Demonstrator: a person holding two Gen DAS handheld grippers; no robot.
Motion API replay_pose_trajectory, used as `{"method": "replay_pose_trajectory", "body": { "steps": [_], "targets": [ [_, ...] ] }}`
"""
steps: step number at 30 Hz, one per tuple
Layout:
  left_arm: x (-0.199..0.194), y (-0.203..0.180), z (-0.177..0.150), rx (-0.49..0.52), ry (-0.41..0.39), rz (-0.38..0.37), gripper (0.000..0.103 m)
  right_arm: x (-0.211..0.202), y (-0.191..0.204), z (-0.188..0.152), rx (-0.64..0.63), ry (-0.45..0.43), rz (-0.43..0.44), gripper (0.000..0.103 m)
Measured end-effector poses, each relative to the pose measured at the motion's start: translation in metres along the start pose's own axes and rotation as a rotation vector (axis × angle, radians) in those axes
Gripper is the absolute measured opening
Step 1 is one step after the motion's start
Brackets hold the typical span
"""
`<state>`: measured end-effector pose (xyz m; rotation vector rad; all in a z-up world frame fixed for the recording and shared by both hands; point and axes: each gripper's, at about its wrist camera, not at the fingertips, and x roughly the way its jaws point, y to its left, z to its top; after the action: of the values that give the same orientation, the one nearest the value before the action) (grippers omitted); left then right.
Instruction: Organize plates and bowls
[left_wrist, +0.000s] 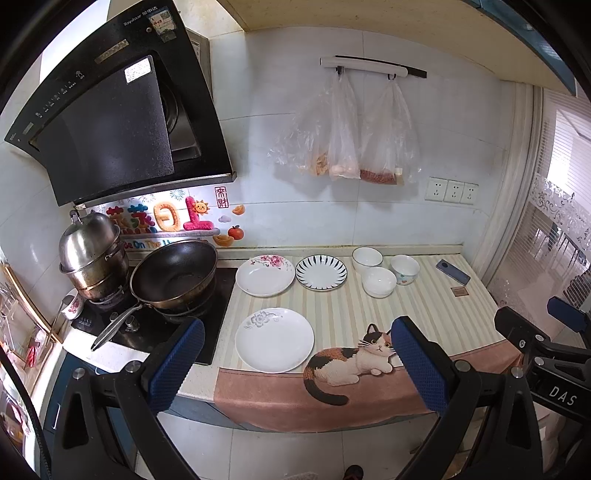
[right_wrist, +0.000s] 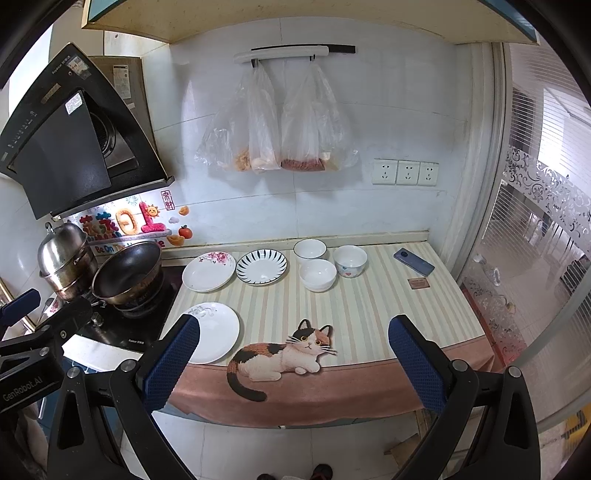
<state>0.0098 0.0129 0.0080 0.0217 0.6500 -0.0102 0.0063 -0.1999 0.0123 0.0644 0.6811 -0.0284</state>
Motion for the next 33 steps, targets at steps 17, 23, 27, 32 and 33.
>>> {"method": "replay_pose_trajectory", "body": {
  "steps": [17,23,27,32,33],
  "targets": [
    [0.132,0.069,-0.019,-0.011,0.083,0.135,0.103,0.163,0.046,-0.025,-0.021,0.206,0.105,0.103],
    [0.241,0.099,-0.046,-0.039,0.266,0.182,0.101,0.298,0.067,-0.052,-0.057,0.403,0.2,0.103],
    [0.313,0.109,-0.064,-0.057,0.402,0.186,0.099,0.397,0.083,-0.066,-0.07,0.54,0.297,0.103],
    [0.393,0.129,-0.091,-0.154,0.536,0.189,0.077,0.497,0.105,-0.083,-0.086,0.694,0.383,0.103],
    [0.404,0.132,-0.095,-0.171,0.562,0.182,0.072,0.511,0.109,-0.085,-0.093,0.711,0.389,0.102]
  ]
}}
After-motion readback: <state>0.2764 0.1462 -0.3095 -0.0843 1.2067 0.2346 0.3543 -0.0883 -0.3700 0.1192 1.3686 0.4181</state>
